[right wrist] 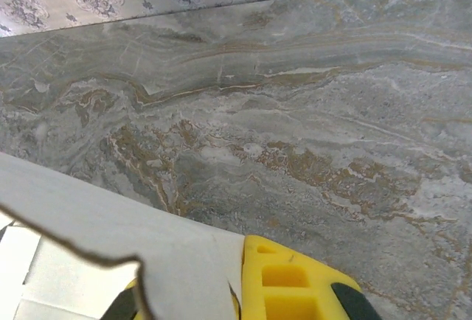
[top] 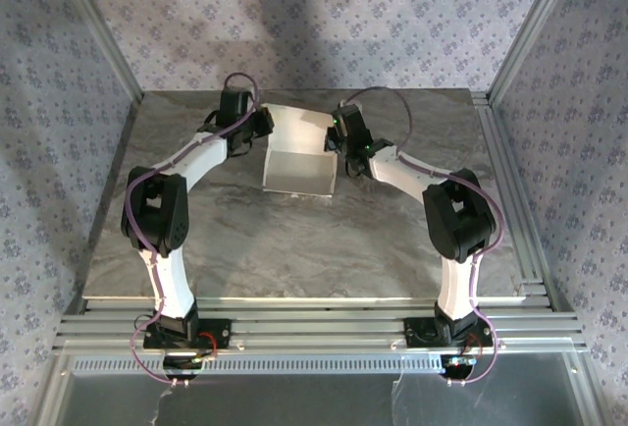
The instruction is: Fold the paper box
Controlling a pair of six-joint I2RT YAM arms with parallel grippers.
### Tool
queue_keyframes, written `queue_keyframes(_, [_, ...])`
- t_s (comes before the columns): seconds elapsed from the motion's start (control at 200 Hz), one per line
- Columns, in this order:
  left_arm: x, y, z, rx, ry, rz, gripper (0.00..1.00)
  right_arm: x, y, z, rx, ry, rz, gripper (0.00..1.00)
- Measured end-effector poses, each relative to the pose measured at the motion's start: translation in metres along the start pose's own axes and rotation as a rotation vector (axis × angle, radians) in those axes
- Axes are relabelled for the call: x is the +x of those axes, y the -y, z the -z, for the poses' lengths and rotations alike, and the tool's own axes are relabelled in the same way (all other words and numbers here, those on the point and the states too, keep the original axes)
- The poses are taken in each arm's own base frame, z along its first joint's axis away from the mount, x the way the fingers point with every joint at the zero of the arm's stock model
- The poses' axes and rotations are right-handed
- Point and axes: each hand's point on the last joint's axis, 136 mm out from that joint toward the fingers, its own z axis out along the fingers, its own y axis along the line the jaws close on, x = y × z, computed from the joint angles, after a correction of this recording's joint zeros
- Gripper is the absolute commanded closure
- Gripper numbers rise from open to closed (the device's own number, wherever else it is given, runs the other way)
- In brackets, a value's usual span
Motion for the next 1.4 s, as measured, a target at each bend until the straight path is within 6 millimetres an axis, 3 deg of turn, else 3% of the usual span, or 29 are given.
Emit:
queue_keyframes(0.18, [0.017,-0.009,-0.005,0.012,0.017,0.020,1.00,0.013,0.002,-0.005,-0.022,0.040,-0.008,1.00])
queue_keyframes(0.35, [0.029,-0.010,0.007,0.028,0.049,0.031,1.00,0.019,0.004,-0.007,-0.044,0.084,-0.020,1.00])
queue_keyframes(0.69, [0.048,-0.004,0.026,0.064,0.111,0.032,1.00,0.033,0.005,0.011,-0.082,0.145,-0.028,1.00])
queue_keyframes(0.939, [0.083,-0.001,0.036,0.069,0.116,0.014,1.00,0.055,0.016,0.019,-0.083,0.149,-0.026,1.00])
queue_keyframes(1.209, [0.096,0.003,0.045,0.079,0.183,-0.007,1.00,0.061,0.019,0.030,-0.110,0.172,-0.013,1.00])
queue_keyframes(1.399, [0.107,0.010,0.051,0.072,0.216,-0.037,1.00,0.066,0.024,0.039,-0.104,0.165,-0.009,0.89])
